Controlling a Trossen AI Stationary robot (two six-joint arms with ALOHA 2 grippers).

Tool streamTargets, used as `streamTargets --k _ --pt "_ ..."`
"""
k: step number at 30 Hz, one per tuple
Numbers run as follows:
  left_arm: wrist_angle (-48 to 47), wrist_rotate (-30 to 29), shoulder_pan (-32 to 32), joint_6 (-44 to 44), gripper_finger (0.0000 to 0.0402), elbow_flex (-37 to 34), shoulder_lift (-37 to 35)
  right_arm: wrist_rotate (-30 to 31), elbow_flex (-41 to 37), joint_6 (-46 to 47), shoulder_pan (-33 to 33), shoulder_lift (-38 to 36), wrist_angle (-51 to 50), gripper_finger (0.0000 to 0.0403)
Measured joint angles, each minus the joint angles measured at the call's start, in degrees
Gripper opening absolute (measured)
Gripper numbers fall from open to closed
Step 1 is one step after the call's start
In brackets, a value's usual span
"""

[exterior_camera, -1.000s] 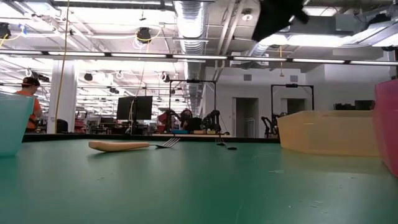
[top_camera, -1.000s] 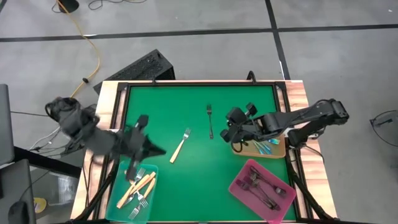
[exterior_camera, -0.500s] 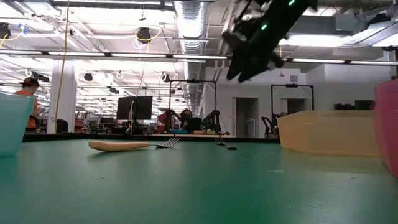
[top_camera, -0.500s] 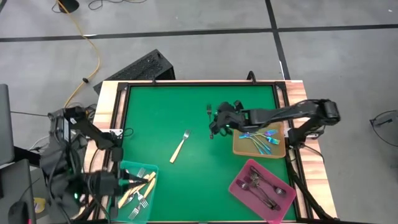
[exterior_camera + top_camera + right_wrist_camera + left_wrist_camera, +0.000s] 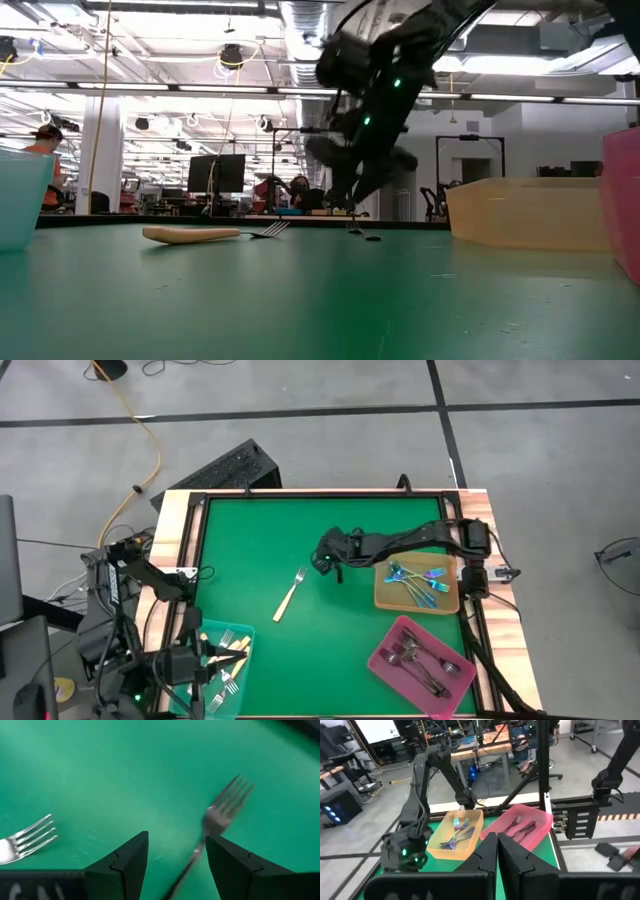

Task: Sort silverware by color (type)
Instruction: Put the black fork into the pink bin

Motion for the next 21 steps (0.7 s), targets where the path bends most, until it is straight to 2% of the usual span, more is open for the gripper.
streamTargets --k 10,21 --pt "-0.1 -0.1 -0.4 -0.6 0.0 0.0 0.0 -1.3 0.8 4.2 -0.8 6.2 0.3 0.0218" --pt "-0.5 -0.4 -0.4 -1.6 0.0 0.0 0.0 -2.3 0.8 9.2 -2.8 6.3 -1.9 0.0218"
